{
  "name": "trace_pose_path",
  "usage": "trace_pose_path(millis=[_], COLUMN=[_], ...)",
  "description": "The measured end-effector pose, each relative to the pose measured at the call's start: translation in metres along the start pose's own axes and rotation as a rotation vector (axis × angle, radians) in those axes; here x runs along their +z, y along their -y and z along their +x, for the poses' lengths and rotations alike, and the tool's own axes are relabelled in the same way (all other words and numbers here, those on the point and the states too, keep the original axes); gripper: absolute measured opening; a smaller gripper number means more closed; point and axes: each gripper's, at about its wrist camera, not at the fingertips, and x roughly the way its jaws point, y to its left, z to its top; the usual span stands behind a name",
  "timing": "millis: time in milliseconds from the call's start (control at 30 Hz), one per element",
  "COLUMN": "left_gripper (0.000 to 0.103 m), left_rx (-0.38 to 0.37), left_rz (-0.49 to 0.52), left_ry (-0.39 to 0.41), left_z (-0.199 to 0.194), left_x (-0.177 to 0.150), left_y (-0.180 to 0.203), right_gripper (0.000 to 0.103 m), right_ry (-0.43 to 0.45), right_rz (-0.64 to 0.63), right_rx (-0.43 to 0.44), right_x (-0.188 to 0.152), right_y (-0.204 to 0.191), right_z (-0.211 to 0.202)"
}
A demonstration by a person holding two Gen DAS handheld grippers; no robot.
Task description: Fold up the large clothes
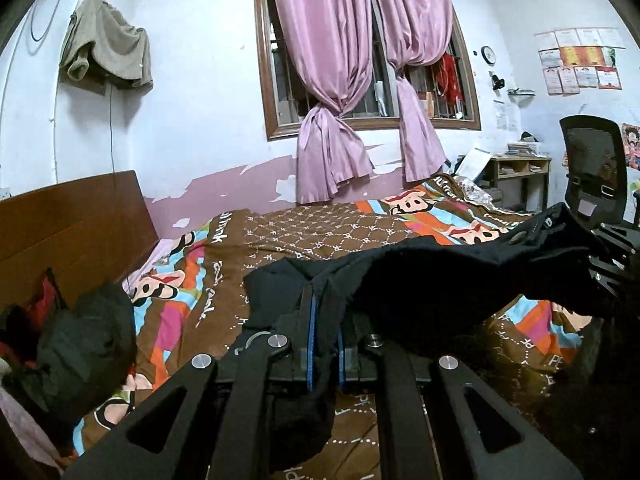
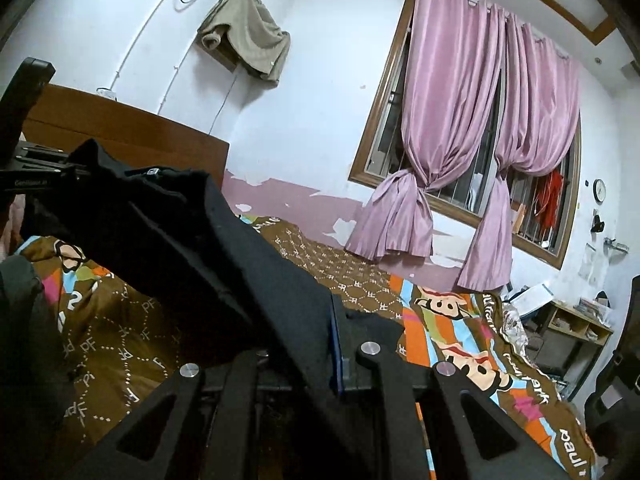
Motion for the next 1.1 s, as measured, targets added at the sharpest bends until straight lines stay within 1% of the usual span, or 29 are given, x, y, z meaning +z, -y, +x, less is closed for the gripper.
trace_pose_path(millis=[133, 267, 467, 600, 800, 933, 1100], left_gripper=[0.006, 0.006, 0.006, 0.006, 0.006, 0.006, 0.006], left_rx=[0.001, 0.008, 0.01, 0.019, 0.011, 0.018, 0.034], left_rz=[0.018, 0.025, 0.003, 0.019, -0.009, 0.001, -0.016], left_ry=[0.018, 0.016, -0.02, -0.032, -0.028, -0.034, -0.061], left_z=[-0.014, -0.016, 0.003, 0.022, 0.065, 0.104, 0.155], left_x=[0.006, 0.006, 0.003, 0.009, 0.023, 0.032, 0.04], left_y=[0.002, -0.001, -0.009, -0.009, -0.019, -0.027, -0.041], right_gripper=[0.01, 0.01, 0.01, 0.01, 0.011, 0.011, 0.012], right_ry=[0.013, 0.004, -0.035, -0.069, -0.121, -0.162, -0.198], right_rz=[-0.014, -0.041, -0.087, -0.105, -0.078, -0.045, -0.068], right_rx=[0.002, 0.011, 0.019, 0.017, 0.014, 0.026, 0.023], right_x=[0.011, 0.017, 0.018, 0.021, 0.028, 0.03, 0.03], right_y=[0.002, -0.002, -0.007, -0.004, 0.013, 0.03, 0.041], right_z=[-0.009, -0.014, 0.005, 0.027, 0.075, 0.121, 0.179])
